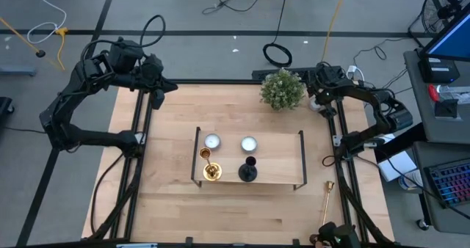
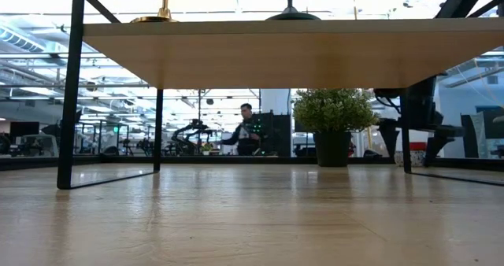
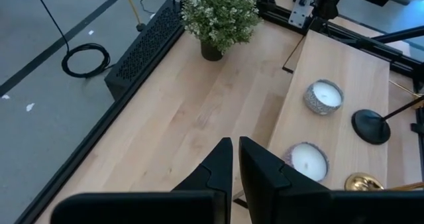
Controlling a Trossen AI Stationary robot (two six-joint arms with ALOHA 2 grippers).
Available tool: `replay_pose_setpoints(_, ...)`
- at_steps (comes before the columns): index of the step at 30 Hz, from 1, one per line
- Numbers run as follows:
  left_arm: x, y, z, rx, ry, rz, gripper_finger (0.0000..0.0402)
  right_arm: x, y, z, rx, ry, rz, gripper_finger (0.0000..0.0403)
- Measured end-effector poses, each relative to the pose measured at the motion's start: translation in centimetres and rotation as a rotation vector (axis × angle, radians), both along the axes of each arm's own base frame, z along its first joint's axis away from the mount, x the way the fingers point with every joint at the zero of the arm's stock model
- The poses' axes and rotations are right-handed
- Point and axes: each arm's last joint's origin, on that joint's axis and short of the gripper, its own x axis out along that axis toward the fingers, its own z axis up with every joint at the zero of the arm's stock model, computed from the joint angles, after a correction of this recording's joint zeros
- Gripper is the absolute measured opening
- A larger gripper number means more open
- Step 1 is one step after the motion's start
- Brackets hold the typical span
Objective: Pick & Place candle stick holders
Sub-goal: Put the white red scented candle on the shelf
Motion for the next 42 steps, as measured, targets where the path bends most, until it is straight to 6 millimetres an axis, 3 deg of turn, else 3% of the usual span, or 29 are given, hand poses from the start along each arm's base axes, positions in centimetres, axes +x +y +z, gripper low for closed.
replay_pose_setpoints(15, 0.03, 0.12, 0.09, 0.026, -0.001, 0.017, 0.003, 0.17, 0.18, -0.04, 0.037, -0.047, -0.018, 0.039)
replay_pose_setpoints(27, 0.0, 0.09, 0.03, 0.022, 0.006, 0.017, 0.003, -0.05, 0.46, -0.16, 0.052, 0.001, 0.002, 0.0316)
replay_pose_setpoints(35, 0.0, 0.09, 0.05, 0.022, 0.005, 0.017, 0.003, -0.17, 0.51, -0.18, 0.052, 0.028, -0.027, 0.0314)
replay_pose_setpoints(42, 0.0, 0.1, 0.04, 0.027, 0.006, 0.013, 0.003, -0.34, 0.74, -0.24, 0.074, 0.055, -0.051, 0.0335)
